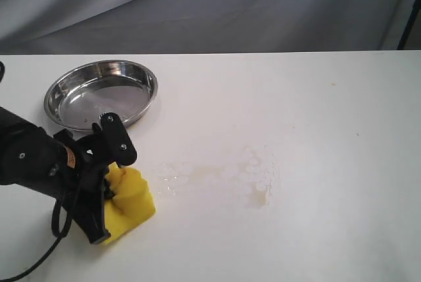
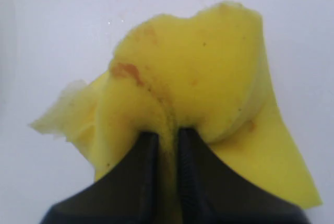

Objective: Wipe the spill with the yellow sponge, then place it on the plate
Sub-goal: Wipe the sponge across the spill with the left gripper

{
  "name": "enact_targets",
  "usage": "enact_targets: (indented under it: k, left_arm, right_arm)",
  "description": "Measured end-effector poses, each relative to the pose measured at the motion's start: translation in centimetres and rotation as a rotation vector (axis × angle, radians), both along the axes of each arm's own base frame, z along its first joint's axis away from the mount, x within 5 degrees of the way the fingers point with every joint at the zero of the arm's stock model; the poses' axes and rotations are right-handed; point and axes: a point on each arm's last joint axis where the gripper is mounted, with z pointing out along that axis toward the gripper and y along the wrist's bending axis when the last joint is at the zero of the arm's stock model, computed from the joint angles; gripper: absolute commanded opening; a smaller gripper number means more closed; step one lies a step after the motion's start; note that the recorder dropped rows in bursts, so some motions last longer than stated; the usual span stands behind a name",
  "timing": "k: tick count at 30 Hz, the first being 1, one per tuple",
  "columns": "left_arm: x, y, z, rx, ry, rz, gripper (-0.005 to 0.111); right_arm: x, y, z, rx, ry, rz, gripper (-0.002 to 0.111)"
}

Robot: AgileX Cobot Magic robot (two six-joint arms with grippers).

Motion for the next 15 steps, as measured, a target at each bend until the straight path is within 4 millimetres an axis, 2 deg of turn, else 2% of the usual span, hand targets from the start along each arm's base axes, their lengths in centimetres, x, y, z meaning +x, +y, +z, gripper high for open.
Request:
enact_targets:
  k: [7,15]
  left_arm:
    - [2.0,-1.0,-3.3,-0.061,-0.085,0.009,0.0]
    - [3.0,-2.1,-4.2,-0.137,-0.2,0.006,0.0]
  right_arm:
    - [0.0,0.0,0.0,0.0,0.0,0.0,0.0]
    - [0.0,0.0,0.0,0.0,0.0,0.0,0.0]
